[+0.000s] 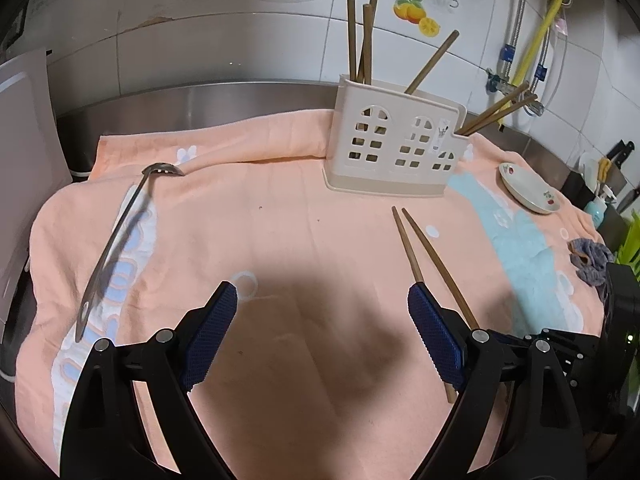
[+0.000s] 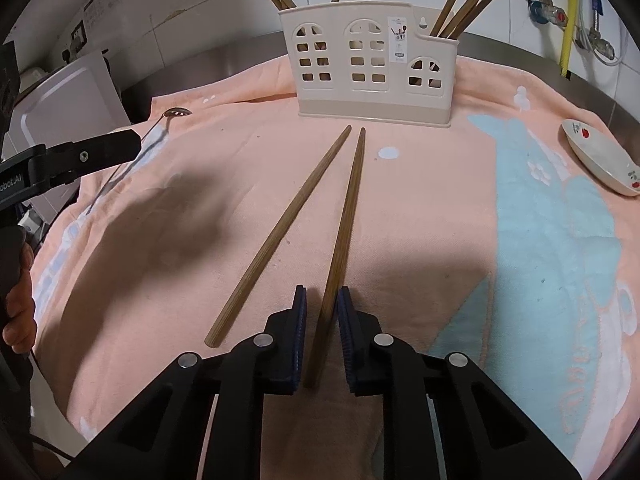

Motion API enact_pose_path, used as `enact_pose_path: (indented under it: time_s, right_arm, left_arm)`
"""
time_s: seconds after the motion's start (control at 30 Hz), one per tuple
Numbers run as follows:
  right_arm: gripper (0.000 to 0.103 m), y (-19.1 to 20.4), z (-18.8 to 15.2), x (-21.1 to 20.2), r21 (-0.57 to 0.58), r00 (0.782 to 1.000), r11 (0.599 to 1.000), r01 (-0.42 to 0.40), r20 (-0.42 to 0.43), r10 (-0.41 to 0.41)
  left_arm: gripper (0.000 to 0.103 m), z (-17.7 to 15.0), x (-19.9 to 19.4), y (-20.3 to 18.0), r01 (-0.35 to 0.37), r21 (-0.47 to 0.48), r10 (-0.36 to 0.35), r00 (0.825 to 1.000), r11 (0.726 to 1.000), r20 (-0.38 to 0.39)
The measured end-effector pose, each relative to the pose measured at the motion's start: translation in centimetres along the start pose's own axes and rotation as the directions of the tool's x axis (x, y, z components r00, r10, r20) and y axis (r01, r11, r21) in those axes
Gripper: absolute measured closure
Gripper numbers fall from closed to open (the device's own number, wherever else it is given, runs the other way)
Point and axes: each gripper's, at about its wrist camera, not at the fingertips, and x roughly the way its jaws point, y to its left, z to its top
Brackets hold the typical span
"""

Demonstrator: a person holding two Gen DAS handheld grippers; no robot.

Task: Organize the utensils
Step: 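Lower both open grippers toward the last two chopsticks on the towel, then close the right gripper on a chopstick while the left gripper grasps the other chopstick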

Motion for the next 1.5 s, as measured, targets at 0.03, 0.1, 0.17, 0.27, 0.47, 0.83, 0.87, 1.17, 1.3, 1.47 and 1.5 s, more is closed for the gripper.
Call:
enact_pose_path:
  time_s: [0.03, 0.1, 0.17, 0.27, 0.47, 0.83, 0.87, 1.17, 1.3, 1.47, 1.5]
  right_arm:
    - [0.092, 0.1, 0.0, 0.0, -0.005, 1.000, 1.000, 0.010, 0.001, -0.010]
    - [0.093, 0.1, -0.1, 0.0, -0.012, 1.000, 1.000, 0.022, 0.004, -0.022]
    - [0.093, 0.1, -0.2, 0.0, -0.009, 1.000, 1.000, 0.025, 0.007, -0.025]
    - [0.094, 0.0, -0.3, -0.2, -0.008, 1.000, 1.000, 0.028, 0.013, -0.028]
    - [0.095, -0.8, -0.3, -1.6, 0.005, 0.999, 1.000, 0.027, 0.043, -0.027]
    - [0.096, -1.8, 0.3, -5.6, 0.006, 0.987, 0.999, 0.047, 0.153, -0.048]
    - [0.096, -1.9, 0.4, -5.9, 0.003, 0.986, 0.999, 0.049, 0.160, -0.049]
    - [0.096, -2.7, 0.5, -7.0, 0.014, 0.980, 0.999, 0.050, 0.191, -0.052]
    - [0.096, -2.8, 0.5, -7.2, 0.017, 0.979, 0.999, 0.048, 0.198, -0.050]
    - [0.096, -2.9, 0.5, -7.2, 0.020, 0.979, 0.999, 0.045, 0.200, -0.048]
    - [0.096, -2.9, 0.5, -7.2, 0.019, 0.979, 0.999, 0.046, 0.200, -0.049]
  left_arm:
    - [0.017, -0.1, 0.1, -0.1, 0.001, 0.000, -0.001, 1.000, 1.000, -0.002]
    - [0.017, -0.3, 0.2, -0.3, 0.006, 0.003, -0.006, 1.000, 1.000, -0.008]
    - [0.017, -0.5, 0.4, -0.6, 0.009, 0.013, -0.009, 1.000, 1.000, -0.016]
    - [0.017, -1.0, 0.7, -1.3, 0.021, 0.030, -0.020, 0.999, 0.999, -0.031]
    - [0.018, -2.0, 1.4, -2.6, 0.063, 0.050, -0.059, 0.996, 0.997, -0.064]
    - [0.047, -3.9, 3.6, -6.3, 0.194, 0.101, -0.178, 0.972, 0.976, -0.153]
    - [0.050, -4.0, 3.8, -6.5, 0.202, 0.101, -0.185, 0.970, 0.974, -0.161]
    - [0.075, -4.6, 5.8, -8.0, 0.225, 0.098, -0.200, 0.956, 0.969, -0.215]
    - [0.079, -4.5, 6.1, -8.3, 0.216, 0.101, -0.190, 0.957, 0.971, -0.217]
    - [0.083, -4.6, 6.2, -8.6, 0.190, 0.115, -0.162, 0.964, 0.975, -0.212]
    - [0.083, -4.6, 6.2, -8.7, 0.186, 0.118, -0.158, 0.964, 0.976, -0.212]
